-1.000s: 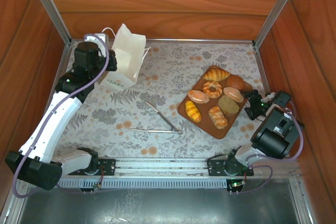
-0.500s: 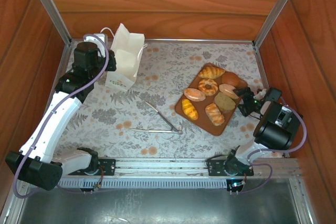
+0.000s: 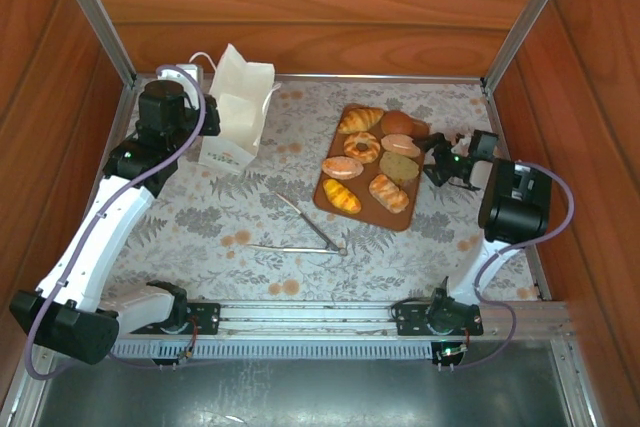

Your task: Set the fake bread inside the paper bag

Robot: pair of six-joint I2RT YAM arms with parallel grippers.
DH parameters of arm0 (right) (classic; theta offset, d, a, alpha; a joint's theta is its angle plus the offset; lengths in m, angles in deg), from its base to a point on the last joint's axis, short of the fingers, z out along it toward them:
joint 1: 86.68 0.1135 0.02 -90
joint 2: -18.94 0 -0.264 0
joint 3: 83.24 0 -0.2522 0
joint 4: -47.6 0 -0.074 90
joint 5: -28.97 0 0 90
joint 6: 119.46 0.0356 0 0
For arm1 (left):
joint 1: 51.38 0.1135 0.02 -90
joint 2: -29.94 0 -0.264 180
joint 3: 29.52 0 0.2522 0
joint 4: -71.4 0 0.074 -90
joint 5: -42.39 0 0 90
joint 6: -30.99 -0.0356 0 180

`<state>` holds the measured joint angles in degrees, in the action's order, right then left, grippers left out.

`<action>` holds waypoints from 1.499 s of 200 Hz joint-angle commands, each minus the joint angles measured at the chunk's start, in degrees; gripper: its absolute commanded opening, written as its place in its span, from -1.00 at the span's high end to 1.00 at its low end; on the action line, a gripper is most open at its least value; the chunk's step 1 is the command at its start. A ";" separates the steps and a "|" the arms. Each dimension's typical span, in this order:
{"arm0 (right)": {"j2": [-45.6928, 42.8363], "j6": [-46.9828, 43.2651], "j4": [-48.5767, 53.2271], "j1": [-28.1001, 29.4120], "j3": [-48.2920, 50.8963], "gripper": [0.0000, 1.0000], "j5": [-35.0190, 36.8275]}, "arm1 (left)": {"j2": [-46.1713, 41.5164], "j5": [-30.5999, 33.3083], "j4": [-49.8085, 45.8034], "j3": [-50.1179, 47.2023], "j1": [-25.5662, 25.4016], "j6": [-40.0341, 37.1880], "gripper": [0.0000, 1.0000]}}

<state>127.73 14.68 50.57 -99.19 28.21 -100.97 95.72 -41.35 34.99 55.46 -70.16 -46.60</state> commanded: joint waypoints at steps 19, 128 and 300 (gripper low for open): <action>0.11 1.35 -2.11 2.58 -2.38 -0.99 2.67 | -2.35 -0.24 1.40 -1.00 0.73 1.05 1.00; -45.84 -44.55 20.58 22.46 9.93 -0.99 17.97 | -1.71 -5.60 3.10 -3.79 2.53 8.08 1.00; -22.89 -70.23 36.87 65.82 3.90 -0.99 34.01 | -3.46 -4.59 3.97 -5.46 3.14 7.04 1.00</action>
<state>102.40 -58.86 87.45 -35.22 33.87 -67.99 93.56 -46.36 37.39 50.37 -67.50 -38.80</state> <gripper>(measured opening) 0.996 0.062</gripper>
